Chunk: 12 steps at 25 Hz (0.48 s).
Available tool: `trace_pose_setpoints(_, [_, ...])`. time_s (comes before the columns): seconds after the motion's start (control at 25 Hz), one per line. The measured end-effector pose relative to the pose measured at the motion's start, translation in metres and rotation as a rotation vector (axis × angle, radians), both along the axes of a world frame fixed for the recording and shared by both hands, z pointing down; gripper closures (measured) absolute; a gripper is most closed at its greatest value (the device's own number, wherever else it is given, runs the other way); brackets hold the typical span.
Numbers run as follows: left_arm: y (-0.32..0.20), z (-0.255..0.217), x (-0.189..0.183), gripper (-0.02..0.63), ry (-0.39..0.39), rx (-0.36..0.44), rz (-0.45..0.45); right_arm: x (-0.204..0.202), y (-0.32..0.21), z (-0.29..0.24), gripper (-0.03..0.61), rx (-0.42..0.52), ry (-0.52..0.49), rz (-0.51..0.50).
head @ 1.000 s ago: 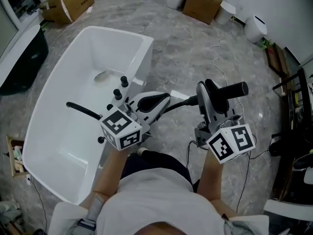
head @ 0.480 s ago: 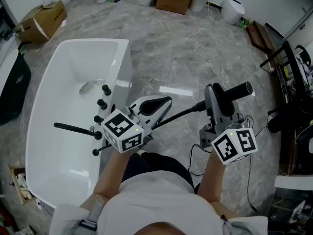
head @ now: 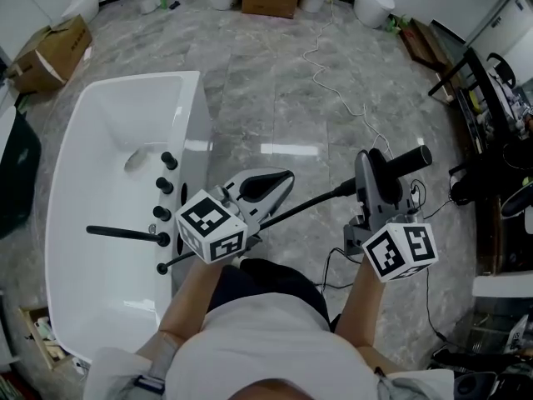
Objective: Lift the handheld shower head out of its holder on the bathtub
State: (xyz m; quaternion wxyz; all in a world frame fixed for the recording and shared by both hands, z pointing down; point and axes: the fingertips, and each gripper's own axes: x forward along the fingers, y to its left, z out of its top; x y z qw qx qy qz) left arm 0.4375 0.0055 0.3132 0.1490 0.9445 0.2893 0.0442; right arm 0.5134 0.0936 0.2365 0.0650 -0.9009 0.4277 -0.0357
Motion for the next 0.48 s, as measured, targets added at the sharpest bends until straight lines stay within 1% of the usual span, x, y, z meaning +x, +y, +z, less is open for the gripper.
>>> trace_pose_setpoints(0.28, [0.000, -0.001, -0.005, 0.601, -0.002, 0.000, 0.020, -0.009, -0.004, 0.003, 0.474, -0.004, -0.001, 0.003])
trace_pose_setpoints(0.48, [0.005, -0.002, -0.007, 0.601, -0.004, 0.016, 0.039, -0.012, -0.004, 0.010, 0.474, -0.004, -0.013, 0.013])
